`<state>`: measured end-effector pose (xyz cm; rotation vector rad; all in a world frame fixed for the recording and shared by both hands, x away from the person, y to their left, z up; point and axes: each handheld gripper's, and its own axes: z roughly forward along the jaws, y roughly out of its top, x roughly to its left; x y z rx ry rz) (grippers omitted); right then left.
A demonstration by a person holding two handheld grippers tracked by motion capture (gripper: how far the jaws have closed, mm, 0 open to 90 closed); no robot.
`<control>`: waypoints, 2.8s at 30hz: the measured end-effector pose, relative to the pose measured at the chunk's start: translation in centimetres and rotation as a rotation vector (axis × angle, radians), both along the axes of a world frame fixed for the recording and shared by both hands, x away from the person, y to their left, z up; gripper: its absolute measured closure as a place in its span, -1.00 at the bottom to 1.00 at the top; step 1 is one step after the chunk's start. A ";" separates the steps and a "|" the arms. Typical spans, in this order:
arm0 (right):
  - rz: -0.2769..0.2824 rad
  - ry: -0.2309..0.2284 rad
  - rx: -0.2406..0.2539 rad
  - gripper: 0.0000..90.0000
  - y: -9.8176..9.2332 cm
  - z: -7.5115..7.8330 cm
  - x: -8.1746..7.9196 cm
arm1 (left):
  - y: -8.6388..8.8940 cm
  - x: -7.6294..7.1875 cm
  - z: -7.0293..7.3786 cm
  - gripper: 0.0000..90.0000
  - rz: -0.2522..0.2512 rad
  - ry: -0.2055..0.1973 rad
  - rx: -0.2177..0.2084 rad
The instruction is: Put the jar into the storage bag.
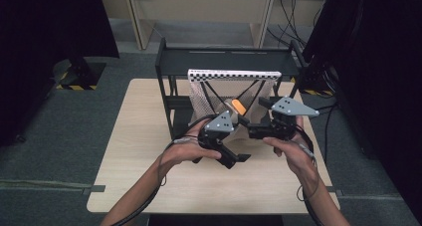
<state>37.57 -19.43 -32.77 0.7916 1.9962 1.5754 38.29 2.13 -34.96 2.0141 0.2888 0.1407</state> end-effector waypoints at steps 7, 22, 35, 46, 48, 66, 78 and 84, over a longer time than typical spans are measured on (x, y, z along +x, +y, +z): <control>-0.013 -0.001 -0.001 -0.79 -0.4 -0.7 -0.5 | 0.2 0.1 -0.1 -0.96 0.003 0.007 -0.002; -0.068 -0.024 0.000 -0.84 -2.6 -3.4 -2.4 | 0.1 0.2 -0.2 -0.96 0.001 0.009 -0.001; -0.069 0.018 0.041 -0.84 -3.0 -6.5 -2.7 | 0.1 0.1 -0.1 -0.96 0.005 0.006 -0.001; -0.055 0.038 0.044 -0.84 -2.4 -8.6 -2.9 | 0.1 0.2 -0.2 -0.96 0.004 0.005 0.002; -0.052 0.043 0.045 -0.84 -2.4 -9.0 -2.9 | 0.1 0.2 -0.2 -0.96 0.005 0.005 0.002; -0.048 0.093 0.044 -0.84 -2.8 -11.4 -3.2 | 0.0 0.2 -0.3 -0.97 0.006 0.009 -0.001; -0.050 0.125 0.039 -0.84 -3.1 -12.7 -3.8 | -0.1 0.3 -0.2 -0.97 0.004 0.015 -0.003; -0.047 0.138 0.038 -0.84 -3.4 -13.3 -4.2 | -0.2 0.3 -0.1 -0.97 0.000 0.015 -0.001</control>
